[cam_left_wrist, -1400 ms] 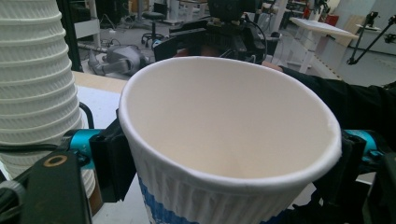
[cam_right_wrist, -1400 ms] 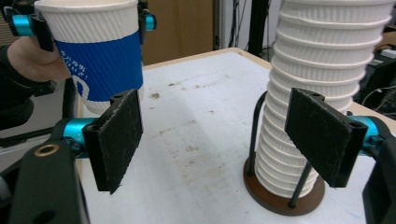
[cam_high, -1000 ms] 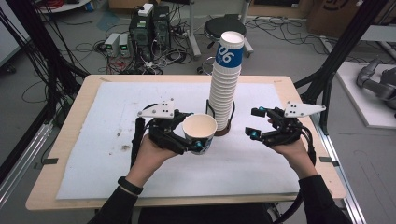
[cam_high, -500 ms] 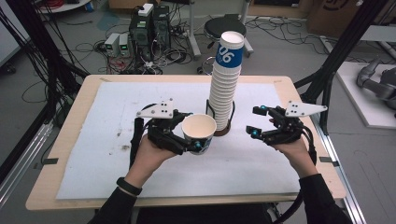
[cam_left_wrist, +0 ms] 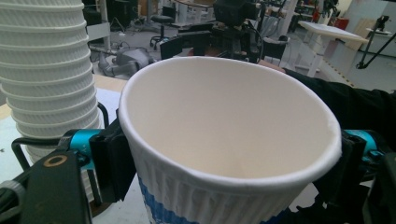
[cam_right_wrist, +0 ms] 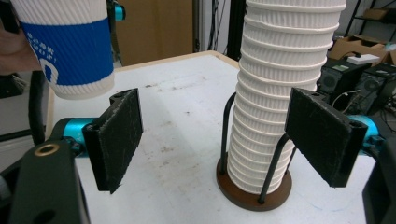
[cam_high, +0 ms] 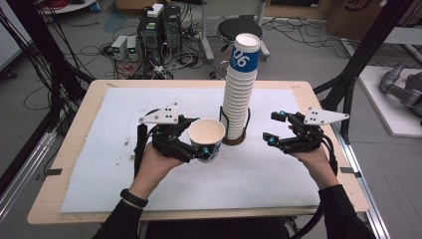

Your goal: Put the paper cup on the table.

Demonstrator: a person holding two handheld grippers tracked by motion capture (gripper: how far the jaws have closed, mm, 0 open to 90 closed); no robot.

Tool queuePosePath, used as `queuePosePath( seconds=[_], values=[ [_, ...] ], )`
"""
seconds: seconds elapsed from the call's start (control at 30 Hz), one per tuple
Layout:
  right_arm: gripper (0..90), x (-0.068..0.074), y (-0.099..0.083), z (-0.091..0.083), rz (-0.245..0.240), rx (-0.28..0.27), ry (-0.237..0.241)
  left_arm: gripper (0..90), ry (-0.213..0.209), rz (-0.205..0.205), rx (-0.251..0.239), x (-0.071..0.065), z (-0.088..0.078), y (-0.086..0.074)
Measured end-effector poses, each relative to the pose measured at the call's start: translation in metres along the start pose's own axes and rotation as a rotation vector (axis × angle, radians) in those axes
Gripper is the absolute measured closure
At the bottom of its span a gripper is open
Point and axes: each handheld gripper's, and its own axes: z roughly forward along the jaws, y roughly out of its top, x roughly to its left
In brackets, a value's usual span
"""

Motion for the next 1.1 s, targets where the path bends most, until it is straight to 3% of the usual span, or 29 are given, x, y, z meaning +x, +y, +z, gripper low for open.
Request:
queuePosePath(
  seconds=[0.43,0.83,1.1],
  values=[
    [19.6,-0.002,-0.001,0.0,0.004,0.008,-0.01,21.7,0.103,0.002,-0.007,0.016,-0.019,-0.006],
    [19.6,-0.003,-0.002,0.0,0.01,0.011,-0.015,21.5,0.237,0.011,0.025,0.034,-0.036,-0.018],
    [19.5,-0.003,-0.002,0.001,0.014,0.015,-0.013,21.5,0.305,0.0,0.007,0.044,-0.049,-0.022]
  ],
)
